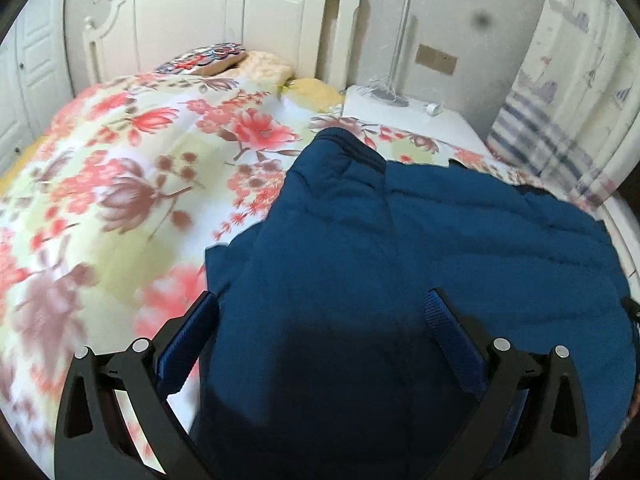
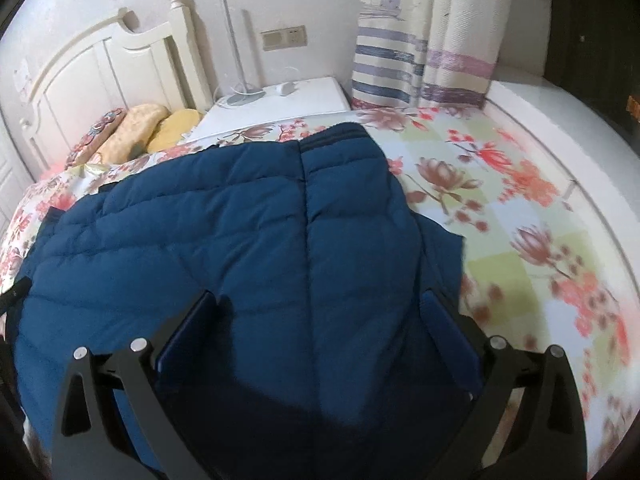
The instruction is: Fold large clothes
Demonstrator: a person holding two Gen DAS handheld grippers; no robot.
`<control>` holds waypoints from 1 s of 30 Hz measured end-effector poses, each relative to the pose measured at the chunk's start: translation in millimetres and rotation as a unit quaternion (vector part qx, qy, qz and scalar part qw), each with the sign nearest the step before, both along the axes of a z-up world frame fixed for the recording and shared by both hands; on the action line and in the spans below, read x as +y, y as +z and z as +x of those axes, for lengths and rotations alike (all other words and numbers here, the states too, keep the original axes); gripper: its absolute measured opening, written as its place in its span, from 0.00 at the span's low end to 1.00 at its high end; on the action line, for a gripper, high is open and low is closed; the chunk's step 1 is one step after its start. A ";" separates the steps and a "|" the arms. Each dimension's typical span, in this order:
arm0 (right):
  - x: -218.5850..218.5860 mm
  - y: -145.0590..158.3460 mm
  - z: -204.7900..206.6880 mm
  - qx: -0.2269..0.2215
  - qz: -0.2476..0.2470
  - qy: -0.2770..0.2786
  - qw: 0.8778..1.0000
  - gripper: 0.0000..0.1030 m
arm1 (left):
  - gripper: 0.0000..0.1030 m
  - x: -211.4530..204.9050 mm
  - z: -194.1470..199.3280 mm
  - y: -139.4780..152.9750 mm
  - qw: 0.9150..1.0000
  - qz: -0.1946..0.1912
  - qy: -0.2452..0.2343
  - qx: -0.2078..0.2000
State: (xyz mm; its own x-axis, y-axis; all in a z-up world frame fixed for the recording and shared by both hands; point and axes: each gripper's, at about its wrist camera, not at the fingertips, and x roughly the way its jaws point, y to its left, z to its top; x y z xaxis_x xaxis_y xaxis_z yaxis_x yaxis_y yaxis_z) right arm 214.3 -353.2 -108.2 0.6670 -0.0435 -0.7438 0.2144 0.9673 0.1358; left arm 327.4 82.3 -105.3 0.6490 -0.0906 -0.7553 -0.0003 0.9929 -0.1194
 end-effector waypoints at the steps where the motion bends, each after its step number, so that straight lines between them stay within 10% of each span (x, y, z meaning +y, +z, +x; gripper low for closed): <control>1: 10.3 7.0 -6.8 -0.013 0.001 0.016 1.000 0.97 | 0.95 -8.6 -10.5 9.3 1.000 -0.003 -0.014 -0.016; 9: 126.5 -5.1 -27.6 -0.022 -0.160 0.166 0.973 0.97 | 0.95 -70.8 -55.4 18.4 0.992 0.082 -0.070 -0.066; 11: 122.4 -13.4 -26.9 -0.032 -0.132 0.153 0.979 0.98 | 0.95 -75.3 -68.9 17.8 0.987 0.113 -0.056 -0.098; 20: 114.5 -18.6 -21.1 -0.022 -0.099 0.154 0.983 0.98 | 0.95 52.3 -67.4 49.0 0.975 -0.037 0.179 -0.130; 26: 120.5 -19.0 -23.6 -0.017 -0.110 0.141 0.984 0.98 | 0.95 -52.8 -92.6 43.8 0.986 -0.007 -0.079 -0.149; 30: 119.3 -18.5 -30.3 -0.017 -0.117 0.148 0.982 0.98 | 0.96 -110.3 -69.1 -3.5 0.989 0.083 -0.111 -0.050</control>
State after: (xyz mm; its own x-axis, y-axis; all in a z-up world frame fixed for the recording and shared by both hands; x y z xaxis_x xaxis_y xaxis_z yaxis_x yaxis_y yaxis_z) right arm 184.0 -234.0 -126.8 0.7000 -0.0107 -0.7141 -0.0820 0.9921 -0.0952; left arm 258.3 -27.9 -108.8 0.6994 -0.1197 -0.7046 0.2236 0.9730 0.0567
